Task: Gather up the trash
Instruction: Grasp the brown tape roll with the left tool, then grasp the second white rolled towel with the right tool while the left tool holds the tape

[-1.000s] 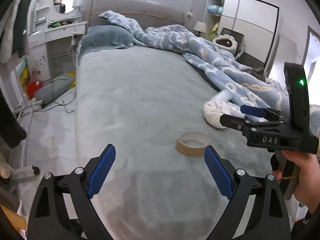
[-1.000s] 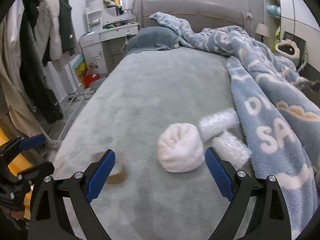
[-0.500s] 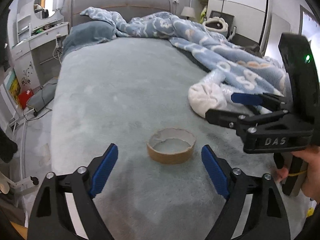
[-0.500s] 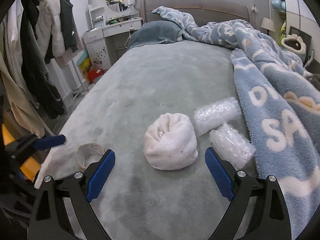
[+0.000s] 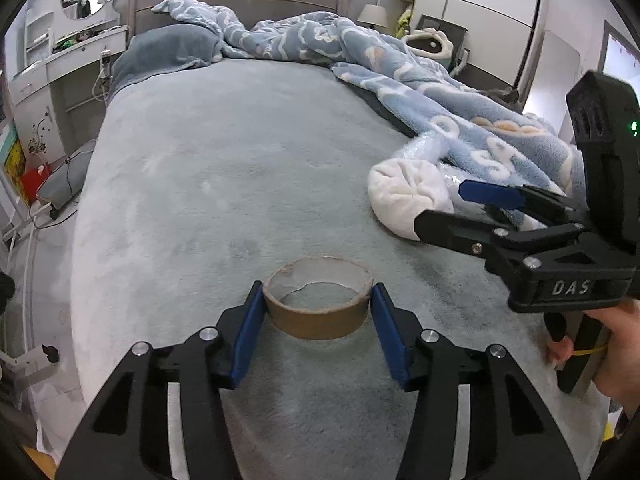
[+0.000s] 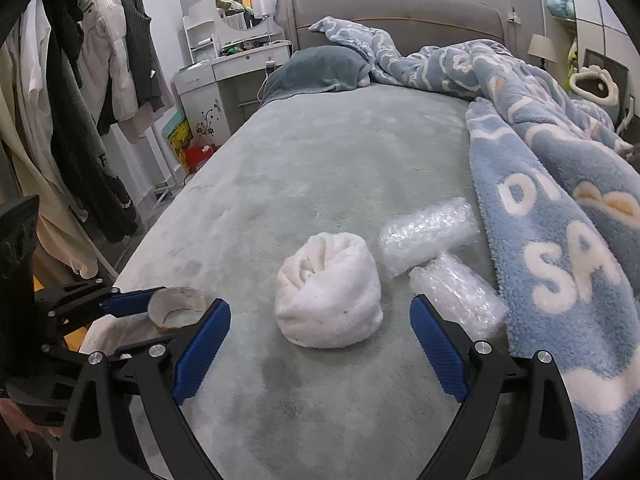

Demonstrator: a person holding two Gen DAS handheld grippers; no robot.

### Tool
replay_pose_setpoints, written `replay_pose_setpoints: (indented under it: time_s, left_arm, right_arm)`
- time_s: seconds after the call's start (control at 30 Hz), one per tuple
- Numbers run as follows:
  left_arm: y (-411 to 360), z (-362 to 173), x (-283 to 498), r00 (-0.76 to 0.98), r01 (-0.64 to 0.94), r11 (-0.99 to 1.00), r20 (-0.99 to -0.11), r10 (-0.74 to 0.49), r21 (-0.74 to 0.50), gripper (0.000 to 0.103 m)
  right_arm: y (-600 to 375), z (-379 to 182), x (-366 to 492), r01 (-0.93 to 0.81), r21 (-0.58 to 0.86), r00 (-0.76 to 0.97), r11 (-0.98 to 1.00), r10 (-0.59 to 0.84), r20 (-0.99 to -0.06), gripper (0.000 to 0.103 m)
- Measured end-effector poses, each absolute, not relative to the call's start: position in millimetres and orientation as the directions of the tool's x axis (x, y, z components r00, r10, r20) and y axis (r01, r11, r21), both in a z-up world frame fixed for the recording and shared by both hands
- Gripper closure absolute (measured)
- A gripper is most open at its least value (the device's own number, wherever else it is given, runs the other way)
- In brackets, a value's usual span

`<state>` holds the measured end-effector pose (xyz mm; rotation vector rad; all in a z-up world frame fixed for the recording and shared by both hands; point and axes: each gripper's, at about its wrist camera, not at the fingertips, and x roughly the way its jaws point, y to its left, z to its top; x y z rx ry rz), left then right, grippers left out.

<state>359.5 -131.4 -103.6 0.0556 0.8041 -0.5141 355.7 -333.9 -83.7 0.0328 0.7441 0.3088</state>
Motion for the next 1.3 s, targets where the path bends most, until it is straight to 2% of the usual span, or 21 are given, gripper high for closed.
replay_pose_setpoints:
  time_s: [0.3, 0.4, 0.47, 0.57, 0.7, 0.87, 1.2, 1.3]
  left_arm:
    - [-102, -86, 357, 0.620, 0.385, 0.905, -0.675, -0.400, -0.183, 0.047]
    - [-93, -82, 354, 0.628, 0.381, 0.909, -0.673, -0.391, -0.172, 0.047]
    - [-88, -80, 353, 0.632, 0.377, 0.911, -0.672, -0.385, -0.168, 0.047]
    - [-76, -77, 351, 0.640, 0.359, 0.917, -0.668, -0.379, -0.177, 0.047]
    - [-64, -71, 347, 0.652, 0.350, 0.920, -0.659, -0.375, -0.177, 0.047]
    - [-55, -65, 338, 0.665, 0.335, 0.929, -0.660, -0.350, -0.156, 0.047]
    - [-25, -58, 310, 0.694, 0.272, 0.955, -0.662, -0.282, -0.122, 0.047]
    - [-15, -58, 301, 0.698, 0.260, 0.961, -0.668, -0.257, -0.098, 0.047]
  right_arm:
    - [-318, -87, 365, -0.247, 0.066, 0.685, 0.967, 0.222, -0.693, 0.027]
    - [-303, -92, 369, -0.245, -0.032, 0.682, 0.969, 0.148, -0.716, 0.037]
    - [-296, -95, 371, -0.237, -0.087, 0.678, 0.968, 0.101, -0.728, 0.048]
    - [-292, -96, 372, -0.215, -0.123, 0.683, 0.969, 0.059, -0.728, 0.053]
    - [-289, -92, 368, -0.198, -0.144, 0.698, 0.970, 0.037, -0.715, 0.055]
    - [-285, -81, 363, -0.202, -0.101, 0.707, 0.974, 0.074, -0.703, 0.055]
    - [-265, -58, 332, -0.238, 0.092, 0.700, 0.967, 0.237, -0.674, 0.055]
    - [-254, -48, 317, -0.251, 0.113, 0.707, 0.961, 0.262, -0.657, 0.055]
